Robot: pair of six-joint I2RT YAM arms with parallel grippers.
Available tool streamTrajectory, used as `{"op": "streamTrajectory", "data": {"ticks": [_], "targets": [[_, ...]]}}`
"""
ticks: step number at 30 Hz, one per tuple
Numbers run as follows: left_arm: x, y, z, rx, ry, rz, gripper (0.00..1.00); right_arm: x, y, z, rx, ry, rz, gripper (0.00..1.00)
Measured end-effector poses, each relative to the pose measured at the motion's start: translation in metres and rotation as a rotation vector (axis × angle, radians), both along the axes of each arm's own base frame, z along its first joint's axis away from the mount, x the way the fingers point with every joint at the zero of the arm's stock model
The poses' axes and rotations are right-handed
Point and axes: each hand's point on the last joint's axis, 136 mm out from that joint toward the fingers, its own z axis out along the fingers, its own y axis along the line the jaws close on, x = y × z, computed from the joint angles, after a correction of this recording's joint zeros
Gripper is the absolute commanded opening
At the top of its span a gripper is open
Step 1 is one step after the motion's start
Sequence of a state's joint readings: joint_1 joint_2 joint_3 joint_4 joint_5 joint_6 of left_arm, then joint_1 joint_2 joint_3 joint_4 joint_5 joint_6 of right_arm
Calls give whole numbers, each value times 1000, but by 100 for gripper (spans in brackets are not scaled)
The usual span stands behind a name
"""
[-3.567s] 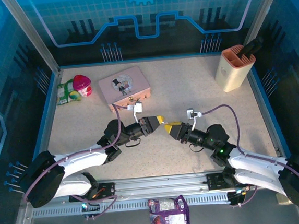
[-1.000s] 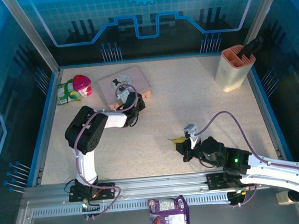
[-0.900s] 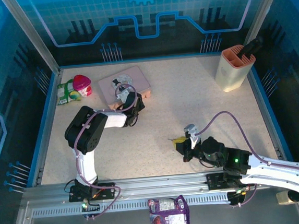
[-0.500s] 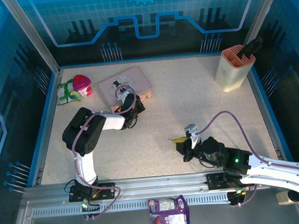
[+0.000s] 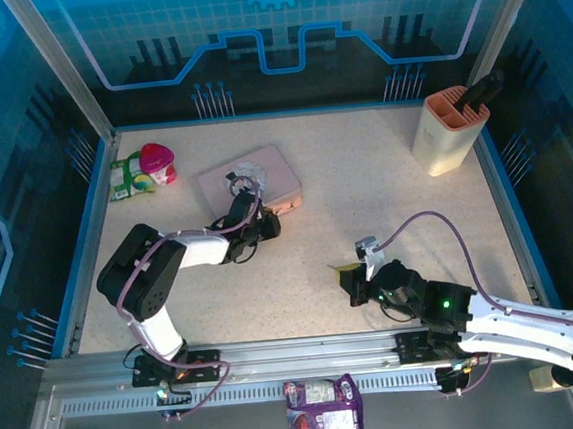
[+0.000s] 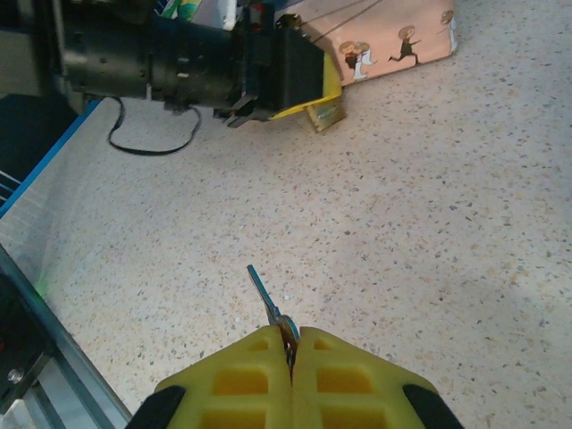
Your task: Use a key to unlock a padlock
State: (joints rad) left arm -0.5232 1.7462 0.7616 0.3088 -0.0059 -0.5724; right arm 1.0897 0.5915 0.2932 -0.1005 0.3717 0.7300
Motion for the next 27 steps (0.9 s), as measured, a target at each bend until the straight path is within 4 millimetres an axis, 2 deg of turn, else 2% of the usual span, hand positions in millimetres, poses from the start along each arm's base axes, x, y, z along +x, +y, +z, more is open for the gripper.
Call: {"op": "streamTrajectory", "data": {"ticks": [6,11,16,20,27], "targets": [[-37,-29,0,54,9,-196,12,1,0,-2,15,27,-16,0],[-65,-50,-2,52,13,-334,17,1,1,-8,8,50,-22,0],[-79,-48,-4,29,11,-376,25,1,1,-9,14,61,-29,0],[-90,-46,-6,-3,-2,-394,37,2,2,-7,26,64,-33,0],[-106,-34,-2,-62,-66,-376,48,3,7,1,68,54,-30,0]]}}
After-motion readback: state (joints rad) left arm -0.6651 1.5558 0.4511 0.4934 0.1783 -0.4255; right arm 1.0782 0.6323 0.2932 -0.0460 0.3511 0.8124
